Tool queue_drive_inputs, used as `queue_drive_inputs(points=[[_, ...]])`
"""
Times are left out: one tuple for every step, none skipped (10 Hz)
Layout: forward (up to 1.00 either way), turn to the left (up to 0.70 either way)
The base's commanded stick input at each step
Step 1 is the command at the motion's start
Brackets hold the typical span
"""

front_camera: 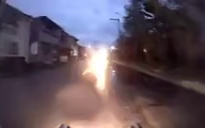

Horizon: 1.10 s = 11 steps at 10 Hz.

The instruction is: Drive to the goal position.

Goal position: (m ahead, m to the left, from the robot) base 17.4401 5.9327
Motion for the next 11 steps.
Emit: queue_drive_inputs(points=[[0.50, 0.00], [0.50, 0.00], [0.50, 0.00], [0.50, 0.00], [0.50, 0.00], [0.50, 0.00], [0.50, 0.00], [0.50, 0.00], [0.50, 0.00], [0.50, 0.08], [0.50, 0.24]])
